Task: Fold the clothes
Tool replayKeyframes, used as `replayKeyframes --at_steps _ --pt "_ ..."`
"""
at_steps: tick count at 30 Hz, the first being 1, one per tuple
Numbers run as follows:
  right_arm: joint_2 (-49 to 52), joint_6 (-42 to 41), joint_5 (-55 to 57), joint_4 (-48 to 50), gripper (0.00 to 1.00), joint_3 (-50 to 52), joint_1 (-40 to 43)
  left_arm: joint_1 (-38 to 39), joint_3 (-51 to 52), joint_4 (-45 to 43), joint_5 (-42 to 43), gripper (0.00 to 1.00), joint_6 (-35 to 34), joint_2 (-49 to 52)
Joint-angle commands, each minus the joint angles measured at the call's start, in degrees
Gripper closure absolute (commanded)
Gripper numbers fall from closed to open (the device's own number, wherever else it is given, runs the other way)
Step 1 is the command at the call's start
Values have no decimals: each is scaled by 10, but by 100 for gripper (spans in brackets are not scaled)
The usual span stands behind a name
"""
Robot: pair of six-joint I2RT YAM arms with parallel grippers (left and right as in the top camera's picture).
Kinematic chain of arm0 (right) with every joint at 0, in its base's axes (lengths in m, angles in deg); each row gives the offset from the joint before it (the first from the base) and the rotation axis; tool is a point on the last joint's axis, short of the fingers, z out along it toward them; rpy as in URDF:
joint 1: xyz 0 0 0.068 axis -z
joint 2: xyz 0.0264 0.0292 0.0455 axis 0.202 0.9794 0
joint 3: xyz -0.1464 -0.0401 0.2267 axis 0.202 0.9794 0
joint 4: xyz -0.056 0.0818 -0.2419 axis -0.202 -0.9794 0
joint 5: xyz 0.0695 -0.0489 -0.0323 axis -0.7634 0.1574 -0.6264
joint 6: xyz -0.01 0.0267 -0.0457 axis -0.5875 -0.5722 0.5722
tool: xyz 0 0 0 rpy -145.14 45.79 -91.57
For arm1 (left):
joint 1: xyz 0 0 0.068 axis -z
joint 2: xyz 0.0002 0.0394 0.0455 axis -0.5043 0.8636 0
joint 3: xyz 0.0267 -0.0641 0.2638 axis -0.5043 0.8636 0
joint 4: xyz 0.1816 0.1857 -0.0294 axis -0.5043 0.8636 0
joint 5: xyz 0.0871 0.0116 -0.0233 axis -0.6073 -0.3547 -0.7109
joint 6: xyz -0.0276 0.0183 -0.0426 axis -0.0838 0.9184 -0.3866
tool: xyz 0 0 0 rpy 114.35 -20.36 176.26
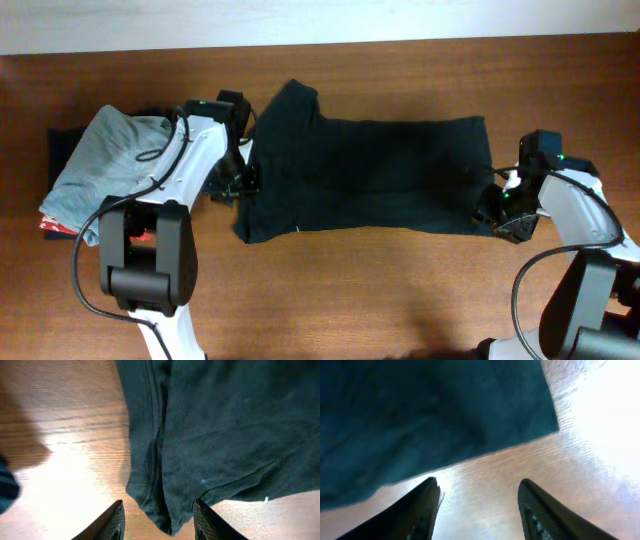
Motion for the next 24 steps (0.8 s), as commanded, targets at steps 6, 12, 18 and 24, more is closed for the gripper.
replayKeyframes --at_steps 6,12,18,24 --pt "26 13 -17 95 47 43 36 2 79 -53 49 56 -10 -7" --pt "26 28 -17 101 46 43 37 2 97 -82 64 57 -10 -7" --pt "25 42 -17 110 46 42 37 2 144 -130 64 83 -10 -7" --pt "25 52 -18 110 46 41 48 -12 178 -161 47 99 -10 -7"
